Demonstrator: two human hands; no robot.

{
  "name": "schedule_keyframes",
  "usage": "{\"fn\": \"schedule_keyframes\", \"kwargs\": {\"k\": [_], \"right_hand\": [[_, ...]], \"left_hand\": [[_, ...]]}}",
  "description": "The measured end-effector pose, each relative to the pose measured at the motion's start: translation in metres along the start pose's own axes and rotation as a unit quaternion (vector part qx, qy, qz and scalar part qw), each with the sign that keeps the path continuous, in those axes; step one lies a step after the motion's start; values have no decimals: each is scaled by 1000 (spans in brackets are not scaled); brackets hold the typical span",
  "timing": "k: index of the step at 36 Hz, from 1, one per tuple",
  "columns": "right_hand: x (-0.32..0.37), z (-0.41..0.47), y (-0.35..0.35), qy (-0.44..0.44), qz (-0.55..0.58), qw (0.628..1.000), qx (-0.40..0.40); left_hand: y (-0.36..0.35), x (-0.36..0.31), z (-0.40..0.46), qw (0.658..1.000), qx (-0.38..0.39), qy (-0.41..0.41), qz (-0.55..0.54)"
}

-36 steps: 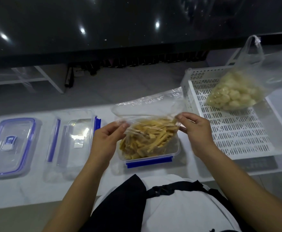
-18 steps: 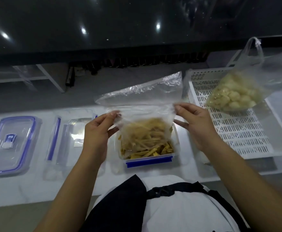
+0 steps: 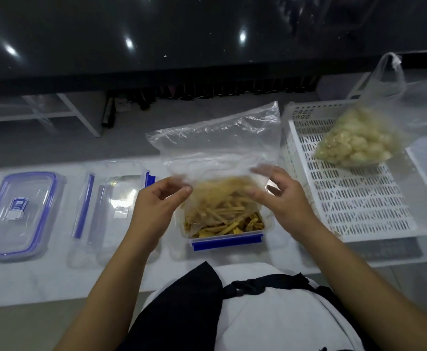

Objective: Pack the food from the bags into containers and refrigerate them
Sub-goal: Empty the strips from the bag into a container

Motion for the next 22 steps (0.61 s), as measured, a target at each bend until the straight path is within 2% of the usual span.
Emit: {"fn": "schedule_keyframes", "kwargs": {"k": [3, 6, 12, 18, 22], "right_hand": [[-5, 1, -3, -25, -18, 998, -53], [3, 4, 2, -7, -36, 994, -101], [24, 13, 14, 26, 47, 996, -76], [24, 14, 11, -24, 122, 991, -58], [27, 11, 12, -20, 154, 986, -62]], "left_hand": [[3, -3, 1, 997, 45, 10, 54], [10, -12, 0, 995, 33, -18, 94], [12, -40, 1, 995, 55, -54, 67], [5, -46, 0, 997, 65, -45, -4], [5, -51, -3, 996, 75, -47, -22]]}}
Point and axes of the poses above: each hand's wrist, its own z-axis towards the middle knuckle, its own y-axis out of the back of the hand, x = y × z, the point moved 2 cm from there along z, towards the middle knuckle, and after that the axes turned 8 degrees about x, right-handed, at the moved point
